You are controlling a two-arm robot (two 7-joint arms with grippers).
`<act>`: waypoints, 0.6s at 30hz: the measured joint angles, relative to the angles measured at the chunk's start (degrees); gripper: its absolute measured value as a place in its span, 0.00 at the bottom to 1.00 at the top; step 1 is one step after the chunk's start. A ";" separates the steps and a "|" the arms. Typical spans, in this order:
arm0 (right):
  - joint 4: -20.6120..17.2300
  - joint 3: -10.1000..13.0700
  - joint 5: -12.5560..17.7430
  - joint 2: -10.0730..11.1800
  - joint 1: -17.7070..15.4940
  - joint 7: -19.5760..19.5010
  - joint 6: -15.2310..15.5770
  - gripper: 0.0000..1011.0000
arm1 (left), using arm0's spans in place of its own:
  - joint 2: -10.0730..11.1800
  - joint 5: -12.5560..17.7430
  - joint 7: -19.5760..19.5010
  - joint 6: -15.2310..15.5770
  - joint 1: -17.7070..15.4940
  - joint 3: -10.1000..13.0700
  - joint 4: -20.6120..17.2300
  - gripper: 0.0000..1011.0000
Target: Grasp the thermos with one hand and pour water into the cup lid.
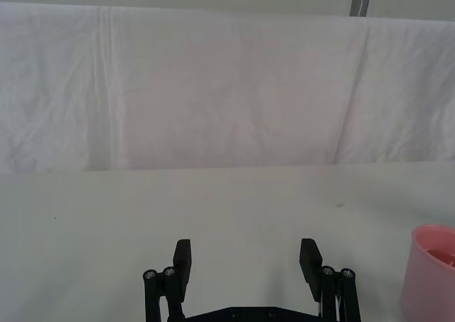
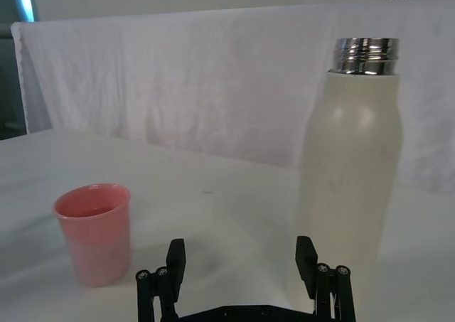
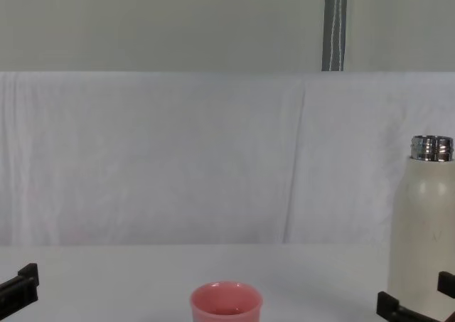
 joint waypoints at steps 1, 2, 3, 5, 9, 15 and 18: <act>0.07 -0.13 -0.03 -0.05 0.07 0.00 -0.02 0.99 | 0.00 0.00 0.00 0.00 0.00 0.00 0.00 0.99; 0.27 -0.41 -0.13 -0.12 0.25 0.02 -0.07 0.99 | 0.00 0.00 0.00 0.00 0.00 0.00 0.00 0.99; 0.36 -0.56 -0.20 -0.15 0.36 0.04 -0.08 0.99 | 0.00 0.00 0.00 0.00 0.00 0.00 0.00 0.99; 0.68 -0.97 -0.34 -0.28 0.65 0.08 -0.15 0.99 | 0.00 0.00 0.00 0.00 0.00 0.00 0.00 0.99; 1.12 -1.52 -0.55 -0.53 1.09 0.08 -0.21 0.99 | 0.00 0.00 0.00 0.00 0.00 0.00 0.00 0.99; 1.68 -2.02 -0.66 -0.74 1.69 0.06 -0.25 0.99 | 0.00 0.00 0.00 0.00 0.00 0.00 0.00 0.99; 1.95 -2.15 -0.66 -0.79 1.87 0.05 -0.29 0.99 | 0.00 0.00 0.00 0.00 0.00 0.00 0.00 0.99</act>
